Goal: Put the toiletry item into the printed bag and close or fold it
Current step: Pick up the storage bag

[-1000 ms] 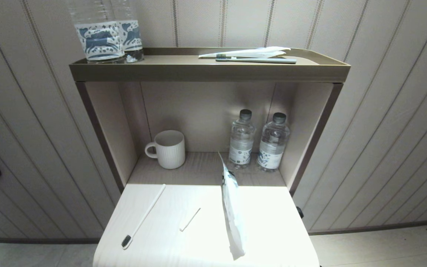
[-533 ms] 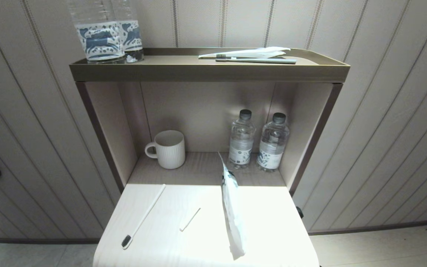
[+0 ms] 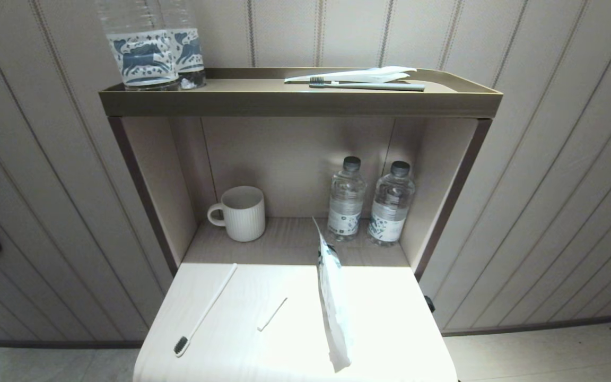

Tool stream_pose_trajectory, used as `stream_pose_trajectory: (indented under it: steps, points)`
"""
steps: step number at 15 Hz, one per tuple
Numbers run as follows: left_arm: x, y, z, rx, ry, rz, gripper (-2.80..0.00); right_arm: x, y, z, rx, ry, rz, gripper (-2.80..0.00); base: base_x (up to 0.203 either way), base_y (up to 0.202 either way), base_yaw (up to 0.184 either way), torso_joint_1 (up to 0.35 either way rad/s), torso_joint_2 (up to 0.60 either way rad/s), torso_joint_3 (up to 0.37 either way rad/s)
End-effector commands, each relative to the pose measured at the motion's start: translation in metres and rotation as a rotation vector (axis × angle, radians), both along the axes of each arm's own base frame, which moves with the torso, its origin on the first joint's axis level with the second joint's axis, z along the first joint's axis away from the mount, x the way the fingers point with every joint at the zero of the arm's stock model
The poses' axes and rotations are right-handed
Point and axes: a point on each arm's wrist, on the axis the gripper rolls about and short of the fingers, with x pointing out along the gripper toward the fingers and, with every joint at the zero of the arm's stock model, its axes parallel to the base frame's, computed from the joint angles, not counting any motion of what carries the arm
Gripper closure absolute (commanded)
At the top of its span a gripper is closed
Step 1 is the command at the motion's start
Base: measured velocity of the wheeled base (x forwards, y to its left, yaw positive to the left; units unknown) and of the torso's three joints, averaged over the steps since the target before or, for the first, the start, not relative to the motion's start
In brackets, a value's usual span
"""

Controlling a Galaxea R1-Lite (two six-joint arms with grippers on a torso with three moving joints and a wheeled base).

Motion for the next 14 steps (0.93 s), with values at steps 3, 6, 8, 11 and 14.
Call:
stream_pose_trajectory:
  steps: [3,6,8,11,14]
  points:
    - [0.0,0.0,0.0,0.0,0.0,-0.001,0.0,0.032,0.02,0.019,-0.087,0.406,0.29,0.0,0.0,0.0,0.0,0.0,0.0,0.0]
    - [0.0,0.0,0.0,0.0,0.0,-0.001,0.0,0.056,0.053,0.024,-0.143,0.542,0.48,0.0,0.0,0.0,0.0,0.0,0.0,0.0]
    - [0.0,0.0,0.0,0.002,0.003,0.0,0.0,0.069,0.073,0.03,-0.172,0.57,0.531,0.0,0.0,0.0,0.0,0.0,0.0,0.0]
    - [0.0,0.0,0.0,0.002,0.003,0.0,0.0,0.092,0.112,0.029,-0.267,0.591,0.546,0.0,0.0,0.0,0.0,0.0,0.0,0.0]
    - [0.0,0.0,0.0,0.002,0.003,0.0,0.0,0.108,0.157,0.03,-0.335,0.572,0.579,0.0,0.0,0.0,0.0,0.0,0.0,0.0]
